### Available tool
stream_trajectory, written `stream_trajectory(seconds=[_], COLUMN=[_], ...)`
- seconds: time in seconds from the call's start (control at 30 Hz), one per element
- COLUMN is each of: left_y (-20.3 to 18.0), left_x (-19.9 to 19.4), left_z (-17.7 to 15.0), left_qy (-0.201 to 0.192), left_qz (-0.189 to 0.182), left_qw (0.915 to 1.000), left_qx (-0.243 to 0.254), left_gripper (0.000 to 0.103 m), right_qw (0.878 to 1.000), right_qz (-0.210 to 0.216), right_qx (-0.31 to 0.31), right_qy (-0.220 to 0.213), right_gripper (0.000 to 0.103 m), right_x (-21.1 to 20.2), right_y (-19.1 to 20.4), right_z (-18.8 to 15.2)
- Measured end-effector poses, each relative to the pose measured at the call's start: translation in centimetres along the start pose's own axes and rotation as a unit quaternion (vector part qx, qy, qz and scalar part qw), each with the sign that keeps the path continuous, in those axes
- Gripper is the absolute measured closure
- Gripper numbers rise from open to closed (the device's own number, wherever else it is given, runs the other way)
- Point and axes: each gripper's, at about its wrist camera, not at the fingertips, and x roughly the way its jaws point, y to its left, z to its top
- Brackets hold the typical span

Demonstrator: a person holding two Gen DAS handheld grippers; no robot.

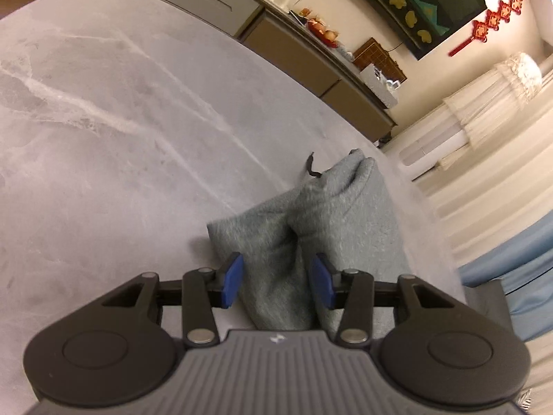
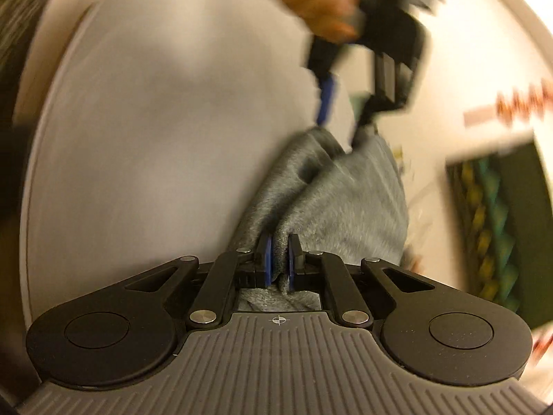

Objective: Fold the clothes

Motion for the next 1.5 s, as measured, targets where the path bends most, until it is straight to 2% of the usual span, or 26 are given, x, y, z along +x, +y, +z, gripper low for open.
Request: stream_trajectory(seconds=[0.07,0.13,0.17,0.2,0.27,0.3,0.37,0.43,0.5,0.53,0.6,0.7,0.73,0.77,0.8,0.83,0.9,1.0,1.07,1.1,1.17,1.23,1.27,1.3,1.4,1.5], left_y=[-0.7,-2.7,-3.9,-5.3,-7.4,-8.3,-9.6,-10.1,-9.5,-9.2,-8.4,-7.3,-7.2,-7.0,-6.7,-6.5,-6.1,-6.4,-6.4,-6.2,-5.6,-4.7,-4.5,-4.4,-4.5,-5.2], left_x=[0.2,-0.5,-0.9,-1.2,-1.2,-1.0,-0.3,0.7,1.7,2.2,2.6,2.8,2.8,2.8,2.7,2.7,2.8,3.2,3.0,2.6,1.3,0.0,-0.5,-1.0,-2.3,-3.0], left_z=[-0.2,-0.7,-1.4,-2.2,-4.1,-4.8,-6.3,-7.0,-6.8,-6.6,-6.1,-5.9,-6.0,-6.0,-5.8,-5.6,-5.2,-5.5,-5.7,-5.5,-5.4,-5.0,-4.6,-4.2,-3.3,-2.7], left_qy=[0.009,-0.001,-0.008,-0.016,-0.009,-0.005,0.002,0.014,0.027,0.033,0.039,0.04,0.039,0.038,0.039,0.039,0.043,0.045,0.05,0.054,0.048,0.037,0.027,0.018,-0.011,-0.028], left_qz=[0.002,0.032,0.049,0.065,0.051,0.047,0.044,0.054,0.073,0.082,0.077,0.064,0.061,0.058,0.054,0.049,0.041,0.034,0.029,0.024,0.018,0.004,-0.001,-0.005,-0.033,-0.074], left_qw=[0.9998,0.9952,0.9879,0.9767,0.9559,0.9468,0.9295,0.9194,0.9219,0.9233,0.9304,0.9361,0.9367,0.9379,0.9403,0.9428,0.947,0.9412,0.9354,0.9357,0.9325,0.9384,0.9414,0.9442,0.9499,0.9511], left_qx=[0.016,0.093,0.147,0.204,0.289,0.318,0.366,0.389,0.38,0.374,0.356,0.344,0.343,0.34,0.334,0.327,0.316,0.333,0.349,0.348,0.358,0.344,0.336,0.329,0.311,0.299], left_gripper=[0.059,0.059,0.059,0.059,0.059,0.059,0.059,0.059,0.059,0.057,0.056,0.056,0.056,0.056,0.056,0.063,0.059,0.058,0.057,0.058,0.057,0.057,0.057,0.058,0.059,0.059], right_qw=[0.999,0.998,0.999,0.999,0.998,0.997,0.992,0.984,0.979,0.98,0.982,0.986,0.986,0.986,0.984,0.98,0.973,0.973,0.976,0.973,0.972,0.973,0.97,0.966,0.952,0.921], right_qz=[-0.003,-0.002,0.002,0.005,0.012,0.015,0.013,0.01,0.005,0.003,-0.003,0.0,0.005,0.01,0.017,0.016,0.014,0.03,0.035,0.048,0.056,0.074,0.093,0.1,0.094,0.055], right_qx=[-0.039,-0.055,-0.043,-0.03,0.01,0.034,0.1,0.168,0.204,0.201,0.188,0.166,0.165,0.167,0.176,0.194,0.227,0.228,0.214,0.226,0.228,0.219,0.223,0.233,0.285,0.383], right_qy=[-0.004,0.008,0.026,0.044,0.065,0.072,0.073,0.051,0.021,0.009,-0.01,0.005,0.014,0.025,0.035,0.035,0.023,0.005,0.016,0.022,0.006,-0.022,-0.04,-0.049,-0.067,-0.05], right_gripper=[0.092,0.092,0.092,0.092,0.089,0.077,0.064,0.064,0.061,0.06,0.057,0.058,0.06,0.067,0.082,0.085,0.088,0.089,0.088,0.088,0.084,0.064,0.044,0.039,0.049,0.054], right_x=[-0.1,0.0,0.2,0.5,0.6,0.4,-0.8,-2.3,-2.8,-2.4,-1.0,3.9,5.3,6.7,7.6,7.2,5.1,2.0,2.6,3.3,3.6,2.7,1.9,0.8,-2.6,-4.2], right_y=[0.4,0.2,-0.5,-1.2,-2.6,-3.3,-5.4,-7.2,-8.5,-8.7,-8.6,-7.9,-7.9,-8.0,-8.3,-9.0,-9.9,-8.5,-6.5,-6.3,-5.7,-5.1,-5.1,-5.3,-6.0,-7.0], right_z=[-0.7,-1.8,-2.7,-3.6,-4.5,-4.8,-4.7,-3.6,-1.6,-0.4,1.9,3.8,4.1,4.3,4.4,4.6,5.1,5.8,5.6,5.1,4.4,3.7,3.2,2.5,0.0,-3.9])
